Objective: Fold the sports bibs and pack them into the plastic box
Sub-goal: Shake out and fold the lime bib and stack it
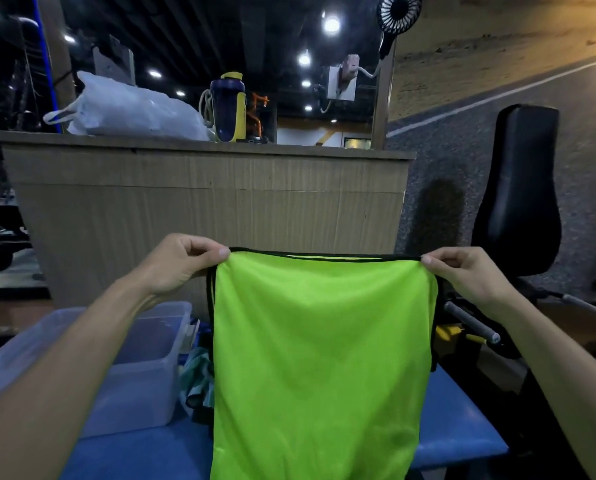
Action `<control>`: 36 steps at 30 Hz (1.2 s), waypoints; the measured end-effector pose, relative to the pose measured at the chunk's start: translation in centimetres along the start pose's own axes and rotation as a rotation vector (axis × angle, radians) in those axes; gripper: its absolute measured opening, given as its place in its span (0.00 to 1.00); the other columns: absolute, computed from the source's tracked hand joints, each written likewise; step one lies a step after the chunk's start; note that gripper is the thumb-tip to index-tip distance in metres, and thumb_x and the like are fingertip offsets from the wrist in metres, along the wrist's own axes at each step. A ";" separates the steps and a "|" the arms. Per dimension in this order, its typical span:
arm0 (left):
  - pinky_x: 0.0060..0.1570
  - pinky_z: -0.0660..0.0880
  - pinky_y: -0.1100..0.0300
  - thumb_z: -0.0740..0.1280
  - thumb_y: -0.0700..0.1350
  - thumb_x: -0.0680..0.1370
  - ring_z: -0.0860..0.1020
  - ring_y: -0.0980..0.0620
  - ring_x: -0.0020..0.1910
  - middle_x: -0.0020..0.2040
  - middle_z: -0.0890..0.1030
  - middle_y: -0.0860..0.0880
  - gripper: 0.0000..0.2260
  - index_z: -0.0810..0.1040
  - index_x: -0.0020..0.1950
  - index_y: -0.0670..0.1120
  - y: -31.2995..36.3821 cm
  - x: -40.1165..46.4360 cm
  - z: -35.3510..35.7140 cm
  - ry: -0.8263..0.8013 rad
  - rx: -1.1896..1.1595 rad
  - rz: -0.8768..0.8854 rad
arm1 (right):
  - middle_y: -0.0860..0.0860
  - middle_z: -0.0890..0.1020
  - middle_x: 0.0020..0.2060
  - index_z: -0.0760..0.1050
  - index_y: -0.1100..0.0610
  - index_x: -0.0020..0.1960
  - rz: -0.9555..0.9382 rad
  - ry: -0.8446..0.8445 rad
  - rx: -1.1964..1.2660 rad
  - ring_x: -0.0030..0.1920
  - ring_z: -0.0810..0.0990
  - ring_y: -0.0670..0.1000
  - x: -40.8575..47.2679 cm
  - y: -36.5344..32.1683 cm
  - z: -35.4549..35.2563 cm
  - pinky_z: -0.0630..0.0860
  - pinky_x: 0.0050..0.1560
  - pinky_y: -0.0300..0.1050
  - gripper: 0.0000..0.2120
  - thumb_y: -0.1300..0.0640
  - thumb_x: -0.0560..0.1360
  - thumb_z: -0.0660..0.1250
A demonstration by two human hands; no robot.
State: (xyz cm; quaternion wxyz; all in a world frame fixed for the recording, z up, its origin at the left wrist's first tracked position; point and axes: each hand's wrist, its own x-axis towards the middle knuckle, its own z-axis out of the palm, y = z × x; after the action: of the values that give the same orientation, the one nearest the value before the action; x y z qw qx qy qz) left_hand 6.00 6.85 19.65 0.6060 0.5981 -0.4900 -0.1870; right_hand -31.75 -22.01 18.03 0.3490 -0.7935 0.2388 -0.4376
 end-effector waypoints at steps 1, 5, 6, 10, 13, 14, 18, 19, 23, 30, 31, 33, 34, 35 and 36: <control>0.46 0.80 0.66 0.76 0.46 0.69 0.84 0.52 0.44 0.46 0.87 0.43 0.08 0.88 0.43 0.43 0.1 0.0 0.2 0.019 0.024 0.007 | 0.49 0.87 0.39 0.85 0.56 0.46 0.001 0.010 0.002 0.41 0.82 0.44 0.0 0.1 0.1 0.77 0.44 0.33 0.11 0.49 0.70 0.73; 0.45 0.80 0.66 0.76 0.41 0.72 0.85 0.54 0.43 0.44 0.87 0.45 0.06 0.87 0.47 0.41 0.1 -0.1 0.5 0.093 0.138 0.060 | 0.50 0.87 0.39 0.85 0.57 0.46 -0.031 0.014 0.008 0.39 0.82 0.42 0.0 0.2 0.3 0.78 0.43 0.31 0.11 0.50 0.70 0.73; 0.45 0.80 0.66 0.77 0.40 0.72 0.85 0.54 0.42 0.43 0.87 0.46 0.05 0.87 0.47 0.41 0.1 -0.1 0.5 0.115 0.155 0.062 | 0.52 0.88 0.40 0.85 0.58 0.47 -0.040 0.016 0.007 0.40 0.83 0.43 -0.1 0.3 0.4 0.78 0.44 0.32 0.11 0.51 0.71 0.73; 0.43 0.80 0.67 0.77 0.38 0.72 0.85 0.55 0.41 0.42 0.87 0.48 0.04 0.87 0.46 0.42 -0.1 -0.1 0.7 0.190 0.176 0.077 | 0.58 0.87 0.42 0.85 0.59 0.52 -0.077 0.003 -0.014 0.41 0.82 0.44 -0.3 0.5 0.7 0.78 0.46 0.33 0.10 0.55 0.74 0.73; 0.43 0.80 0.67 0.77 0.36 0.73 0.84 0.54 0.41 0.42 0.87 0.48 0.05 0.86 0.46 0.44 -0.3 -0.2 0.7 0.203 0.211 0.117 | 0.57 0.87 0.42 0.84 0.58 0.57 -0.098 -0.034 -0.079 0.42 0.83 0.45 -0.5 0.3 0.5 0.78 0.47 0.34 0.10 0.58 0.76 0.72; 0.44 0.80 0.67 0.77 0.36 0.73 0.83 0.55 0.41 0.42 0.87 0.49 0.05 0.86 0.46 0.45 -0.3 -0.2 0.6 0.200 0.253 0.137 | 0.56 0.88 0.42 0.84 0.58 0.56 -0.098 -0.041 -0.095 0.43 0.83 0.47 -0.5 0.2 0.5 0.78 0.48 0.36 0.11 0.56 0.76 0.72; 0.45 0.77 0.65 0.77 0.41 0.75 0.81 0.58 0.38 0.38 0.85 0.56 0.07 0.85 0.46 0.53 -0.2 -0.1 0.4 0.190 0.523 0.200 | 0.53 0.88 0.40 0.85 0.58 0.48 -0.071 -0.051 -0.105 0.41 0.83 0.46 -1.0 0.1 0.3 0.78 0.46 0.39 0.11 0.51 0.73 0.71; 0.45 0.76 0.66 0.77 0.42 0.75 0.81 0.60 0.39 0.38 0.85 0.57 0.07 0.85 0.48 0.54 -0.1 -0.2 0.4 0.192 0.569 0.211 | 0.53 0.87 0.40 0.85 0.57 0.47 -0.067 -0.057 -0.102 0.40 0.83 0.45 -1.1 0.1 0.3 0.78 0.44 0.37 0.11 0.50 0.73 0.71; 0.52 0.77 0.64 0.75 0.42 0.76 0.82 0.62 0.45 0.44 0.85 0.58 0.10 0.85 0.56 0.54 0.6 -0.9 0.7 0.159 0.711 0.254 | 0.53 0.87 0.38 0.84 0.59 0.46 -0.063 -0.076 -0.079 0.37 0.81 0.43 -1.5 0.2 0.2 0.76 0.42 0.34 0.12 0.51 0.74 0.70; 0.45 0.80 0.66 0.85 0.56 0.61 0.86 0.51 0.47 0.46 0.87 0.46 0.19 0.88 0.46 0.49 2.7 -2.5 -0.7 -0.273 0.204 -0.026 | 0.51 0.84 0.36 0.82 0.60 0.43 0.064 -0.221 0.180 0.37 0.81 0.44 -2.3 -0.3 -0.5 0.77 0.41 0.35 0.09 0.55 0.76 0.69; 0.43 0.80 0.66 0.87 0.58 0.55 0.85 0.53 0.43 0.44 0.87 0.45 0.24 0.88 0.45 0.48 2.7 -2.9 -1.1 -0.326 0.072 -0.029 | 0.51 0.83 0.36 0.82 0.59 0.42 0.129 -0.260 0.344 0.36 0.81 0.45 -2.5 -0.5 -0.7 0.78 0.39 0.36 0.08 0.56 0.76 0.68; 0.38 0.81 0.65 0.88 0.55 0.48 0.84 0.55 0.36 0.39 0.86 0.46 0.27 0.88 0.42 0.46 2.3 -3.0 -0.9 -0.322 -0.142 -0.029 | 0.52 0.82 0.34 0.80 0.59 0.40 0.220 -0.278 0.570 0.32 0.81 0.46 -2.7 -0.3 -0.7 0.80 0.35 0.38 0.09 0.56 0.75 0.66; 0.38 0.81 0.65 0.89 0.54 0.46 0.84 0.55 0.36 0.39 0.86 0.46 0.28 0.88 0.42 0.46 2.0 -2.6 -0.5 -0.276 -0.189 -0.065 | 0.52 0.83 0.34 0.81 0.59 0.39 0.248 -0.280 0.600 0.32 0.81 0.46 -2.7 0.0 -0.4 0.80 0.35 0.38 0.10 0.55 0.75 0.66; 0.38 0.81 0.65 0.89 0.55 0.45 0.85 0.55 0.37 0.41 0.87 0.45 0.30 0.88 0.42 0.47 1.4 -1.9 -0.1 -0.217 -0.162 -0.108 | 0.53 0.84 0.34 0.82 0.59 0.38 0.278 -0.287 0.588 0.32 0.82 0.47 -2.8 0.2 0.0 0.81 0.36 0.39 0.11 0.54 0.75 0.68; 0.39 0.81 0.65 0.89 0.54 0.45 0.85 0.55 0.39 0.44 0.87 0.44 0.30 0.88 0.44 0.46 0.6 -1.3 0.2 -0.156 -0.101 -0.163 | 0.55 0.85 0.36 0.84 0.59 0.39 0.311 -0.279 0.539 0.34 0.84 0.48 -2.7 0.6 0.6 0.82 0.38 0.40 0.11 0.52 0.73 0.71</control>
State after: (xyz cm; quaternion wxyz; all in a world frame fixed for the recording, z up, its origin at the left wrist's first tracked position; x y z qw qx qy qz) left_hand 5.07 7.91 19.71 0.5781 0.5882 -0.4756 -0.3060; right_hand -32.69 -20.31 15.94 0.6380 -0.6791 0.1826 -0.3137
